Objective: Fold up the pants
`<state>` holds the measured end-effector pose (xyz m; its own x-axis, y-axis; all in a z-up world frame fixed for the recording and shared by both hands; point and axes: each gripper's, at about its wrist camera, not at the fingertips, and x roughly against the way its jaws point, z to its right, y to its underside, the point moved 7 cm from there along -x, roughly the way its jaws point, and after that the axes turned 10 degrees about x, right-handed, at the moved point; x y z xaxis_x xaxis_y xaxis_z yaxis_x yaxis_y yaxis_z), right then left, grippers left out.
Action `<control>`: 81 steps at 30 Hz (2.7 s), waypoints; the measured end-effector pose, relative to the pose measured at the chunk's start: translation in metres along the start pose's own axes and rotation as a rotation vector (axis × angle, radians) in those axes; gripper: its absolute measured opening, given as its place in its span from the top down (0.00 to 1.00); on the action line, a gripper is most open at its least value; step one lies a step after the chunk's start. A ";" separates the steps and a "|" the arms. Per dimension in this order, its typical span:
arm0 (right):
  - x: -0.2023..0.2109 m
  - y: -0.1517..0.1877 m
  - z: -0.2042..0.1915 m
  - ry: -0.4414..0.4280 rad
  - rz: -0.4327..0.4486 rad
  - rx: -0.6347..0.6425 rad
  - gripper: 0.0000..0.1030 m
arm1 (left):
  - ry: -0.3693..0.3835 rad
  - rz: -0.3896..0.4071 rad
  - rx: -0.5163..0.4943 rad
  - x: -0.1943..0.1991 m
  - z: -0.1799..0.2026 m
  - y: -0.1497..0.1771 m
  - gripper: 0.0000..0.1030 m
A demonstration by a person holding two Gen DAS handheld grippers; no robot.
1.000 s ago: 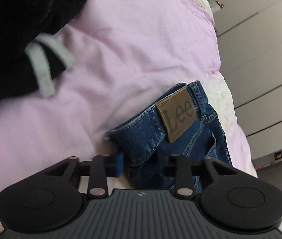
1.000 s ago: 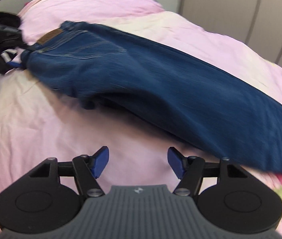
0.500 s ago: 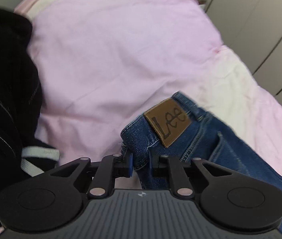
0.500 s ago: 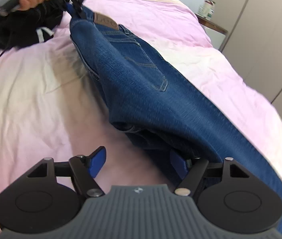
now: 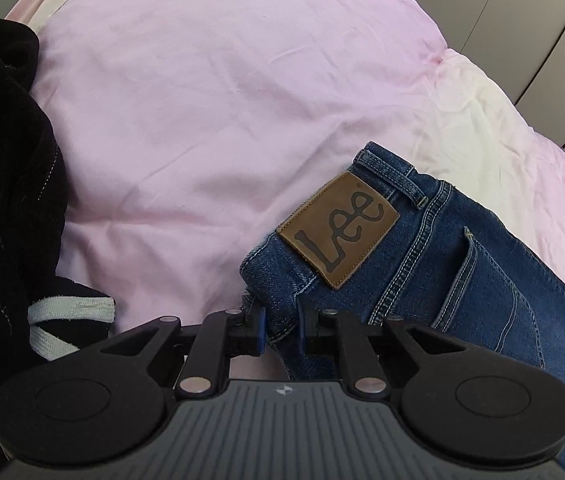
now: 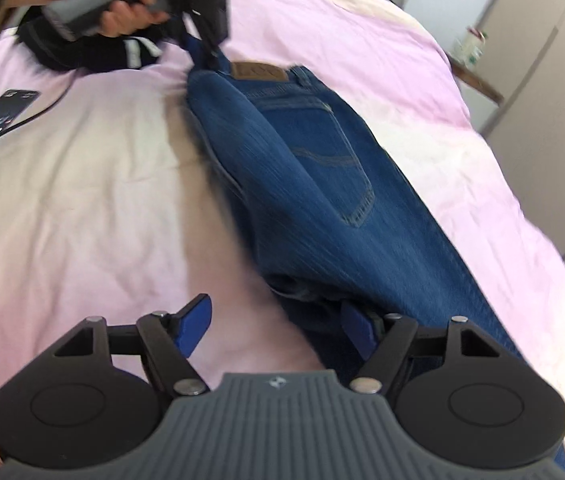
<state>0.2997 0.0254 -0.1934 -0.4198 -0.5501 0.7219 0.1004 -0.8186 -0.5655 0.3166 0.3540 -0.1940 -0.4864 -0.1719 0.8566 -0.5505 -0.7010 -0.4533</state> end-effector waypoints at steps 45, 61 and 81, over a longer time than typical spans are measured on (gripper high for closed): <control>-0.009 0.006 -0.043 -0.037 -0.014 -0.087 0.94 | -0.128 -0.042 -0.334 -0.009 0.025 0.011 0.83; 0.018 0.034 -0.064 -0.056 -0.079 -0.225 1.00 | -0.187 0.005 -0.483 0.028 0.025 0.015 0.56; 0.130 0.174 0.063 0.243 -0.236 -0.520 0.81 | 0.248 -0.018 -0.644 0.125 0.158 0.129 0.56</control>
<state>0.3197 -0.1988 -0.1732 -0.5766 -0.2605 0.7744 -0.4471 -0.6927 -0.5659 0.2921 0.1327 -0.1068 -0.5724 0.0534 0.8183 -0.8157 -0.1387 -0.5616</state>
